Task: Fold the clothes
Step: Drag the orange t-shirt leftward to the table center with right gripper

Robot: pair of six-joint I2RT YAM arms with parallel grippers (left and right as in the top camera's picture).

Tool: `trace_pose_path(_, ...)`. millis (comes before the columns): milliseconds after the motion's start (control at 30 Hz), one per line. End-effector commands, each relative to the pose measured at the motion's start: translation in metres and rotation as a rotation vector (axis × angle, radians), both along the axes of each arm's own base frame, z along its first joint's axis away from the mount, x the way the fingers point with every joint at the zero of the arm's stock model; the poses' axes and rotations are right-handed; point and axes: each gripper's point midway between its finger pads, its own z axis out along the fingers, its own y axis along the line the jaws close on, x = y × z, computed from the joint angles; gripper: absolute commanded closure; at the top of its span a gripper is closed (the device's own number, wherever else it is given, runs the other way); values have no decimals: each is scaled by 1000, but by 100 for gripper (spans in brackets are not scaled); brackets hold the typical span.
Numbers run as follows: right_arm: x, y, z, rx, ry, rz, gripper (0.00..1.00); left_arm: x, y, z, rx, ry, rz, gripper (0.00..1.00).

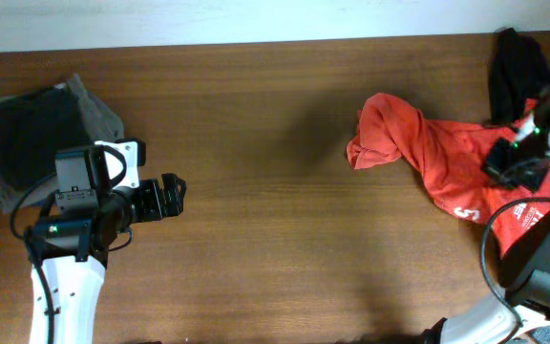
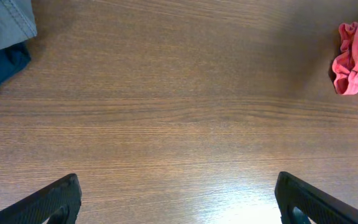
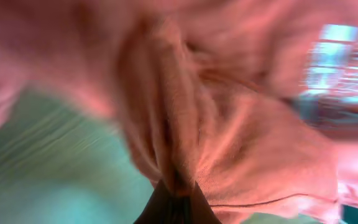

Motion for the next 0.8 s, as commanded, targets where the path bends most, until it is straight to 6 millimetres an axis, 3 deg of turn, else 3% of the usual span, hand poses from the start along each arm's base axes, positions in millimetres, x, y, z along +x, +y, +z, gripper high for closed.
trace_pose_path(0, 23, 71, 35, 94, -134, 222, 96, 5, -1, 10, 0, -37, -19, 1)
trace_pose_path(200, 33, 196, 44, 102, -190, 569, 96, 6, -1, 11, 1, -41, -19, 1)
trace_pose_path(400, 33, 320, 53, 119, -350, 836, 96, 6, -1, 11, 2, -45, -19, 1)
trace_pose_path(467, 32, 344, 56, 97, -399, 897, 93, 8, -1, 12, 3, -52, -19, 1)
trace_pose_path(567, 42, 345, 58, -37, -438, 854, 76, 10, 0, 14, 4, -65, -19, 1)
trace_pose_path(667, 53, 321, 67, -130, -445, 742, 61, 11, 0, 15, 4, -68, -19, 1)
trace_pose_path(767, 61, 292, 89, -154, -465, 653, 56, 11, 0, 14, 4, -67, -19, 1)
